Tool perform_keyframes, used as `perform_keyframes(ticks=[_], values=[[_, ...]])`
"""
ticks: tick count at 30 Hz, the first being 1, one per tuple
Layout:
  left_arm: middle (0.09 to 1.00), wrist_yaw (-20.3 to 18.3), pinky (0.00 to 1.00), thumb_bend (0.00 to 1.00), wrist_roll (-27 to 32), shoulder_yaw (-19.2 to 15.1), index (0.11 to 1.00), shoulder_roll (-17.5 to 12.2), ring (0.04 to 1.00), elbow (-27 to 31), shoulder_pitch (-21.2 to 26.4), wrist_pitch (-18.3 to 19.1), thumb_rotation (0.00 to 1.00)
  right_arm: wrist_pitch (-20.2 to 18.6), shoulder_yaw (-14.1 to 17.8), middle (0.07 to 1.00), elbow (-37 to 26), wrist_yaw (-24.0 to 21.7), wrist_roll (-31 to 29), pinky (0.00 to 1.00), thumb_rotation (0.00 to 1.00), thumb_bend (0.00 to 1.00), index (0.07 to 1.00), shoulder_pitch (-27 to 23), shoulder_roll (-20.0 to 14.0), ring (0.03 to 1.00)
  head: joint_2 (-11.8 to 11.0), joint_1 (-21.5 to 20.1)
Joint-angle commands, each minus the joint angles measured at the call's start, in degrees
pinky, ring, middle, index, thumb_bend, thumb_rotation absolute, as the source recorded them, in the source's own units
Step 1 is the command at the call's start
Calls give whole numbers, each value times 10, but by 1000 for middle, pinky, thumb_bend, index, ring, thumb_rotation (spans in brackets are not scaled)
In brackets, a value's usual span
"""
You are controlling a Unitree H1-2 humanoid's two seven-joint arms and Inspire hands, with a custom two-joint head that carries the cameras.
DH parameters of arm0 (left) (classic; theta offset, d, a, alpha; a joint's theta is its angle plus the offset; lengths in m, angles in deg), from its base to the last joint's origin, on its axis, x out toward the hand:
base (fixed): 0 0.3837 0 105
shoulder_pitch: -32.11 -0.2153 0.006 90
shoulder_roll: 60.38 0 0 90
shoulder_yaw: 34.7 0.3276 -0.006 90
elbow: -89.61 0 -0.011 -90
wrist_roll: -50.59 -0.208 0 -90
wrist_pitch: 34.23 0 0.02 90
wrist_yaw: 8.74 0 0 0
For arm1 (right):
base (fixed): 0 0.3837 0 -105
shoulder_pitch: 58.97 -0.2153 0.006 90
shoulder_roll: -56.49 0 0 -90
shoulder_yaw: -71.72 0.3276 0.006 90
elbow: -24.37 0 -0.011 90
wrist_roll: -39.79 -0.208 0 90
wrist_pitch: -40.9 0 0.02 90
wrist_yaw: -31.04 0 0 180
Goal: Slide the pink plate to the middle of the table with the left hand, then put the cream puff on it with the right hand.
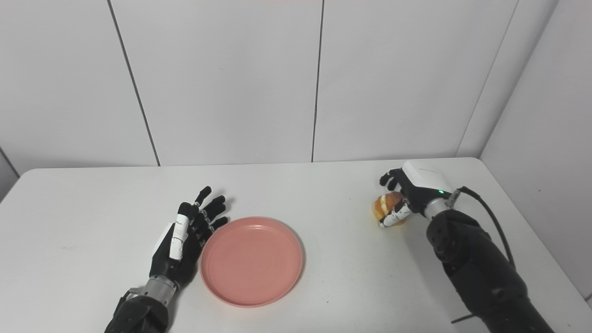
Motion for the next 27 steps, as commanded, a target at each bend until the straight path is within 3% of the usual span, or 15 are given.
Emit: perform_keyframes(ticks=[1,4,9,27], values=[[893,5,869,803,-5,5,951,5,921,-3,-16,14,922,12,-2,495,-2,3,2,367,0,553,558,-26,-10,419,1,0],[892,4,870,799,-5,4,950,5,918,-5,-15,13,927,11,-14,462,3,-5,10,322,0,519,542,-30,-14,398,1,1],[894,1,879,798,-4,5,958,4,921,-6,-14,13,934,0,-24,485,-3,-22,18,349,0,518,520,-32,-18,415,1,0],[893,5,868,796,-6,4,951,7,914,-10,-11,13,944,3,-10,495,-64,-62,14,366,0,519,511,-44,-27,418,0,0]])
